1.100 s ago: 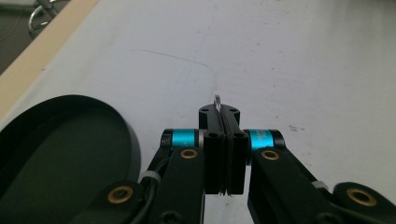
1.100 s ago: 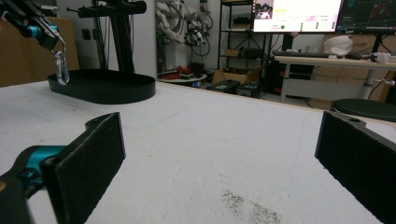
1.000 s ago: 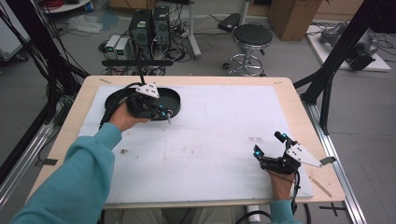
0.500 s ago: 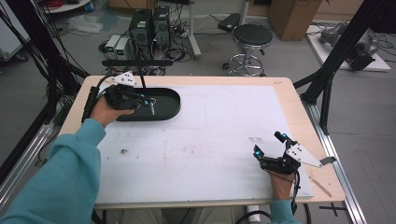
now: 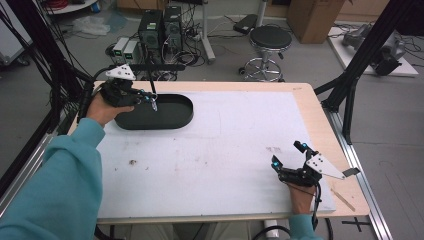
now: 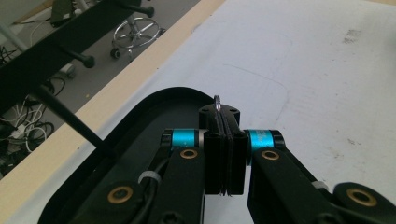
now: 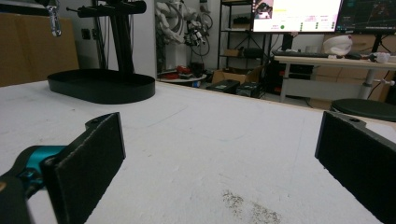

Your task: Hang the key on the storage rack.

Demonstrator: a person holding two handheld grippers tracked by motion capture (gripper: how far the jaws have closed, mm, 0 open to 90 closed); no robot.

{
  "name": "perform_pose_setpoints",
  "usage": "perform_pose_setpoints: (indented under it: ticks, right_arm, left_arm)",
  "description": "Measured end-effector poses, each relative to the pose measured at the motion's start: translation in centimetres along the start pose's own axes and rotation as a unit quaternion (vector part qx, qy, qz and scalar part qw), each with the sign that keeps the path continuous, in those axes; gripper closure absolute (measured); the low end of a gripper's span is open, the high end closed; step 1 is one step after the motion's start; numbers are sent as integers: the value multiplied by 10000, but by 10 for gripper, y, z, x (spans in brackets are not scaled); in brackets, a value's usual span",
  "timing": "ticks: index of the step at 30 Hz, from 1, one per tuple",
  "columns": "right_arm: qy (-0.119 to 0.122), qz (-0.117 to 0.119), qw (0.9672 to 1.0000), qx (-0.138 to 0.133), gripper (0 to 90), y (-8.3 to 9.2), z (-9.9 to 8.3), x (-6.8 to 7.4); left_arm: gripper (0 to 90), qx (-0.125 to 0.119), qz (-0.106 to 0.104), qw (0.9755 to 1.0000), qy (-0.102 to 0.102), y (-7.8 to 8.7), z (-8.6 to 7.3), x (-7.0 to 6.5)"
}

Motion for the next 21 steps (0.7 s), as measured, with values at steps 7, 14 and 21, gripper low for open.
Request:
perform_pose_setpoints:
  ticks: [7, 14, 21]
  right_arm:
    - [15, -3, 10000, 1, 8, 0, 0, 0]
    - [-2, -7, 10000, 23, 8, 0, 0, 0]
    - [29, -17, 10000, 9, 8, 0, 0, 0]
  left_arm:
    - [884, 12, 165, 9998, 84, 8, 0, 16]
    - [884, 80, 317, 9993, 154, 15, 3, 36]
    - [884, 277, 413, 9987, 89, 20, 8, 53]
Point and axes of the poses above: each handheld gripper's, and its own axes: y roughly backward along the jaws, z roughly out of its top, x roughly to its left, the point moved 8 cm from there along -y, roughly forward along the jaws
